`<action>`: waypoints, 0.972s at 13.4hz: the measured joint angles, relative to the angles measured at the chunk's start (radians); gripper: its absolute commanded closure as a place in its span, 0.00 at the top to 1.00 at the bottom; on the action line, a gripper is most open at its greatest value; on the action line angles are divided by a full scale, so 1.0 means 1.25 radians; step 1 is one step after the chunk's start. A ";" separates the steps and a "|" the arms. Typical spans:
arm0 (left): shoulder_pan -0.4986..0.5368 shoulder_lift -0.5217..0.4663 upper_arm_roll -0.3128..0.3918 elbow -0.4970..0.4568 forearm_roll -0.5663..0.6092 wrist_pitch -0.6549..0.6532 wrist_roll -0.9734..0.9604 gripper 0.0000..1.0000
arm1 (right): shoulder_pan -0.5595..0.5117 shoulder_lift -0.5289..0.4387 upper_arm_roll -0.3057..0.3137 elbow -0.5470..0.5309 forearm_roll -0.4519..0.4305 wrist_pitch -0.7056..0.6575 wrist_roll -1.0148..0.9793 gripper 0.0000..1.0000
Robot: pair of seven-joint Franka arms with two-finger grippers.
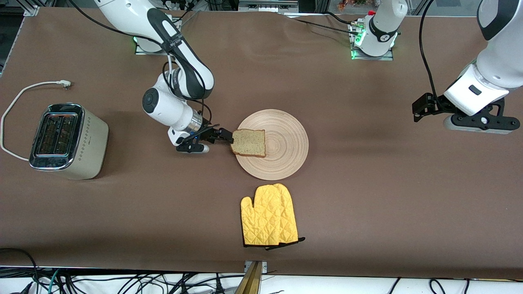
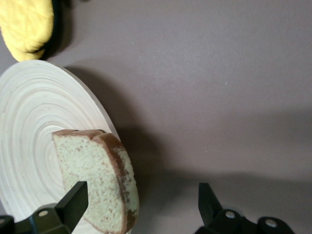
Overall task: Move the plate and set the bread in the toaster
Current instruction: 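Close the right gripper on the edge of the bread slice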
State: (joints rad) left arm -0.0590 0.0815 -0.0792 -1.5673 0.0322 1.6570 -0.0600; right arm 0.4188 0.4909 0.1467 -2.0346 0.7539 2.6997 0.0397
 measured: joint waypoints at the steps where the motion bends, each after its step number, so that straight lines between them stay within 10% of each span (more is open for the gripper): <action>1: 0.000 -0.007 0.001 -0.002 -0.009 0.000 -0.002 1.00 | 0.000 0.011 0.008 0.000 0.012 0.017 0.000 0.98; 13: -0.001 -0.026 -0.001 -0.003 -0.011 -0.075 -0.005 1.00 | 0.002 0.034 0.030 0.014 0.063 0.048 0.000 0.46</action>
State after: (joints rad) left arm -0.0601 0.0492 -0.0800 -1.5711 0.0186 1.5630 -0.0665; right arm 0.4217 0.5338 0.1846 -2.0174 0.8323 2.7592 0.0397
